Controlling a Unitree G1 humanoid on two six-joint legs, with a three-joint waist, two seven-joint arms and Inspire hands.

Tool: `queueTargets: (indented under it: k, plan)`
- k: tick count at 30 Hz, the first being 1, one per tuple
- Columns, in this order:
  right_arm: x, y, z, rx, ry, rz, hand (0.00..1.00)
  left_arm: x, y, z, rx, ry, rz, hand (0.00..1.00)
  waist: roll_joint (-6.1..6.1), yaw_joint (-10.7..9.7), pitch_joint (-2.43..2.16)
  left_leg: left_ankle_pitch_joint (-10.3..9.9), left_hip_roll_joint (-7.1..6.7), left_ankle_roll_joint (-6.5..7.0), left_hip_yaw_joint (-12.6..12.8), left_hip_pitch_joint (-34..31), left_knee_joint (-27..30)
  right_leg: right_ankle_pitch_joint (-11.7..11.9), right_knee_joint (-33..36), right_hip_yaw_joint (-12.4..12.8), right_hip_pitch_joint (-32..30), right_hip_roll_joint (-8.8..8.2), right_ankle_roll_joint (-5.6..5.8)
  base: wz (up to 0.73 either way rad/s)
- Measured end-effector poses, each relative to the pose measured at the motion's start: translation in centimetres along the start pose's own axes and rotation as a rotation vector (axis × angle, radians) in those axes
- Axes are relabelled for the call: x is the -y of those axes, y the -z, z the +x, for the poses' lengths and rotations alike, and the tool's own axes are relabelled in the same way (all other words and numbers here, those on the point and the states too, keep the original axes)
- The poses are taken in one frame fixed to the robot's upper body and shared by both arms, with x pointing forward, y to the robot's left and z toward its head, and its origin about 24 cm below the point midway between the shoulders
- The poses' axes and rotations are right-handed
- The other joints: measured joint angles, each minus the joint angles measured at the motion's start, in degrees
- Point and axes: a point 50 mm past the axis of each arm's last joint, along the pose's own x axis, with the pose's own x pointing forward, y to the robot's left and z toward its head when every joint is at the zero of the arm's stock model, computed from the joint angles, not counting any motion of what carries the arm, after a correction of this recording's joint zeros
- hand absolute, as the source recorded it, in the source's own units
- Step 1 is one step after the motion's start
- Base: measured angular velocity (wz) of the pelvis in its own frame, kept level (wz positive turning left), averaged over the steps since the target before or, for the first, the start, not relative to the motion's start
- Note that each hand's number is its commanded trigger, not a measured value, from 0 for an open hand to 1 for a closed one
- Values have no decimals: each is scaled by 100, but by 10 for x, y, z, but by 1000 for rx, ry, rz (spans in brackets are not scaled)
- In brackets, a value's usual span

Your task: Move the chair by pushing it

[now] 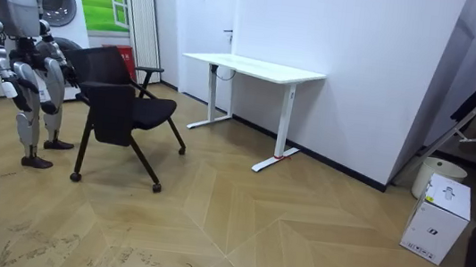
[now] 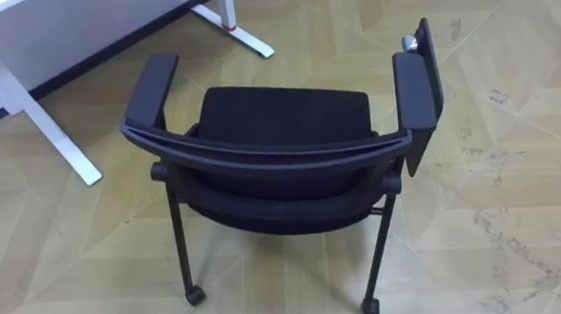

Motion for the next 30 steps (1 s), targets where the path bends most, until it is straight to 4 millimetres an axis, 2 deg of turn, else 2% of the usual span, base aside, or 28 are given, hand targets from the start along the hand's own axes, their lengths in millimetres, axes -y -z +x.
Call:
queueTargets:
  k: [8,30]
  plan:
    - [-1,0,0,8,-14,-10,0,0,0,0,1,-6,5,0,26,61,3,-11,31,-17,77,34,-31,12,-3,89,-39,40,-15,-5]
    - [-1,-2,0,13,-1,-22,0,2,-1,0,8,-21,18,0,31,64,18,-19,51,-29,105,24,-34,23,-7,90,-35,59,-29,-1]
